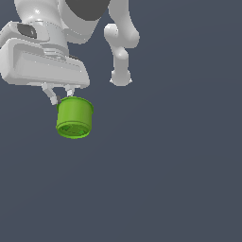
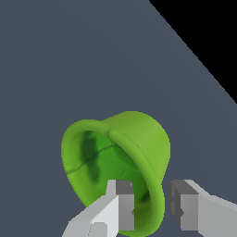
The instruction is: Pick up the object and move it to a goal position.
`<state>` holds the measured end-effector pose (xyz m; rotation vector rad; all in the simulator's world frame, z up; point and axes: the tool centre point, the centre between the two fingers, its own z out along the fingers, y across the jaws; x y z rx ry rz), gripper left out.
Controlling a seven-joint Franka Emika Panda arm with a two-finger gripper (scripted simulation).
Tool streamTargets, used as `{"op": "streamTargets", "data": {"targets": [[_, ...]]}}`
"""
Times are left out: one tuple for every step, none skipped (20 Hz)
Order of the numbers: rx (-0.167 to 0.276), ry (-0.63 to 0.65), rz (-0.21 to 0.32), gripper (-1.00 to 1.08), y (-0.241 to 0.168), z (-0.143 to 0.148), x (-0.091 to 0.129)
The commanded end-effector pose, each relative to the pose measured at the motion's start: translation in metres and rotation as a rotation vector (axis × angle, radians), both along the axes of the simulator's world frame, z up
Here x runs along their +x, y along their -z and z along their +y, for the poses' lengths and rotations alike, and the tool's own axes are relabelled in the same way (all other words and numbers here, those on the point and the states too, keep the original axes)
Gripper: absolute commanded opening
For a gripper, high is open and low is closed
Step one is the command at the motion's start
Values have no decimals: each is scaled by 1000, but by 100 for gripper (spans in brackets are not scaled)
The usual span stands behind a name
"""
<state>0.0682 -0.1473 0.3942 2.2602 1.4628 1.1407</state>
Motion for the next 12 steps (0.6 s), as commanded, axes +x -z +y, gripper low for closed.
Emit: {"op": "streamTargets", "data": {"targets": [[4,-5,-35,-100,-10,-4,-2],[6,-7,-48,-100,-13,-5,-3],[8,-9,-60,-100,-16,-7,-4],[10,-11,-72,-100,-19,-8,-5],[12,-13,-83,-100,-22,-9,-6],[13,-14,-93,-100,-24,-10,-7],[15,-16,-103,-100,-27,-12,-8],[17,-18,-113,-100,-29,-13,-9],[19,-19,-121,-100,-31,-14,-9],[20,-21,-130,-100,-33,-15,-10],[22,-22,-137,-100,-35,-16,-11],[23,-23,-144,-100,-37,-17,-12]]}}
